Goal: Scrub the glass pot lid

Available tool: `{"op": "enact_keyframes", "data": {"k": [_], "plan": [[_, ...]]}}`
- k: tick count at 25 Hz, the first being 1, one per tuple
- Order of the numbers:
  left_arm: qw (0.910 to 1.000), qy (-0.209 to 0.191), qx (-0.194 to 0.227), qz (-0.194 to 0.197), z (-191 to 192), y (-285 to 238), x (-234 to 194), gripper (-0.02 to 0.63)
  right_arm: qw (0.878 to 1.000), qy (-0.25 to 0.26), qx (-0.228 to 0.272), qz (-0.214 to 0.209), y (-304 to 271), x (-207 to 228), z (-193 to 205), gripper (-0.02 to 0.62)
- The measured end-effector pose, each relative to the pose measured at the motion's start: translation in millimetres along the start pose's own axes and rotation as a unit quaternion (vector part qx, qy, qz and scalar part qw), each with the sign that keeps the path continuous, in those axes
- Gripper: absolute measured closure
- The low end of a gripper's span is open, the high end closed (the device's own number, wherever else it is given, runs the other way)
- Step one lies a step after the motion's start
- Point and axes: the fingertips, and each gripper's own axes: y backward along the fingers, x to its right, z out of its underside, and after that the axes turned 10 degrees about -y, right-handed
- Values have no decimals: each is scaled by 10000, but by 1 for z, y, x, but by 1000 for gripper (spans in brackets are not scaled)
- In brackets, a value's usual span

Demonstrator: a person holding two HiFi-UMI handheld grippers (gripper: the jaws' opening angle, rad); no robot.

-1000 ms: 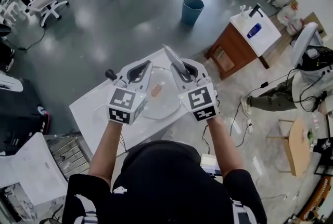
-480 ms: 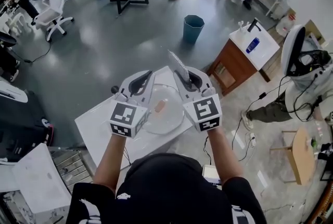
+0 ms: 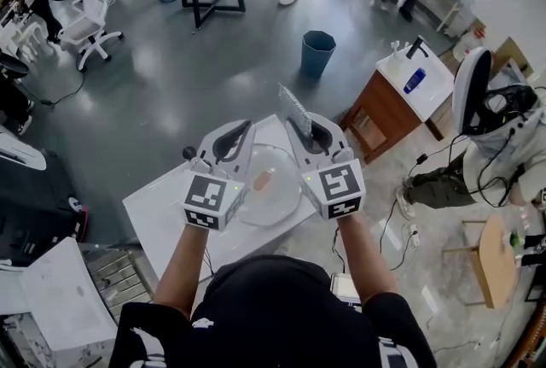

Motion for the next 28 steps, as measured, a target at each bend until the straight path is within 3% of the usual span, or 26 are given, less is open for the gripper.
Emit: {"op": "enact_keyframes", "data": {"k": [28], "plan": [[9998,-174,-4,61,-4,0,10,595,9998,166,-122,51,5,-5,5,526]]}}
